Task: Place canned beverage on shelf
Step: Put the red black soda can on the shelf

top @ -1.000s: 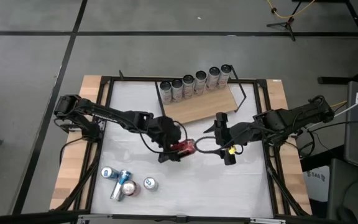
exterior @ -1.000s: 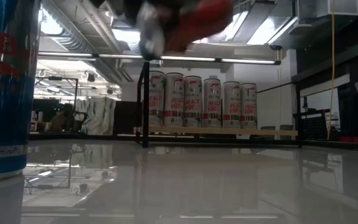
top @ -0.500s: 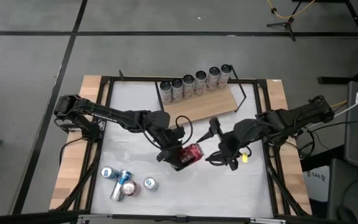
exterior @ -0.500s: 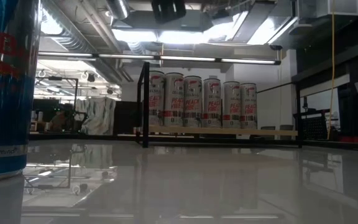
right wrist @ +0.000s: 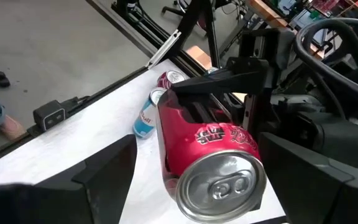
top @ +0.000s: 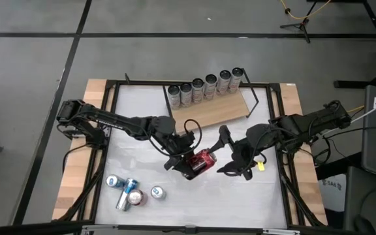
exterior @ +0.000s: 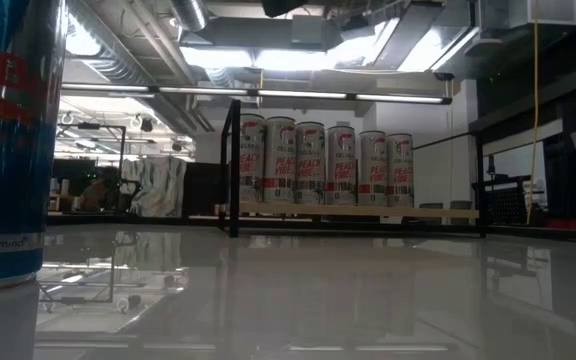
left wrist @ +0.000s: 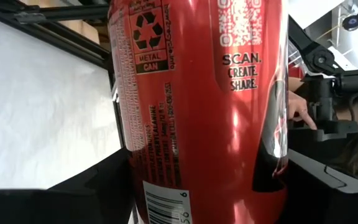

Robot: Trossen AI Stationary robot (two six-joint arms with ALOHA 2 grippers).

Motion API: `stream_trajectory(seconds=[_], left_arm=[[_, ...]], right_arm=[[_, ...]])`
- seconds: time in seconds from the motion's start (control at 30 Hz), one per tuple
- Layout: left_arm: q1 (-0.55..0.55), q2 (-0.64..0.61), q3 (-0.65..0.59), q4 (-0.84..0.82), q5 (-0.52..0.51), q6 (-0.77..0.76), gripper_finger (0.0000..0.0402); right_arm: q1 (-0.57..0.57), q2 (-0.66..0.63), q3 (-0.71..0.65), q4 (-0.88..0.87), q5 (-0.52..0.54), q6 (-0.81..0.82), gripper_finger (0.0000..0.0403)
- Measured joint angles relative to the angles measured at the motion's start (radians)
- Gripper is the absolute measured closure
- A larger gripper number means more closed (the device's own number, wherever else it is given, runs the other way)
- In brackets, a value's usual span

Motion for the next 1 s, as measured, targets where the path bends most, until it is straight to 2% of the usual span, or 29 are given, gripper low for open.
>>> stream_trajectory(seconds=[0.6, 1.0], left_arm=[[-0.017, 0.000, 0.000, 0.006, 0.057, 0.000, 0.0113], [-0.032, 0.000, -0.001, 0.006, 0.092, 0.000, 0.0113]], right_arm=[[0.001, 0.098, 0.002, 0.083, 0.057, -0.104, 0.0072], [0.001, 0.128, 0.002, 0.120, 0.012, -0.102, 0.0072]])
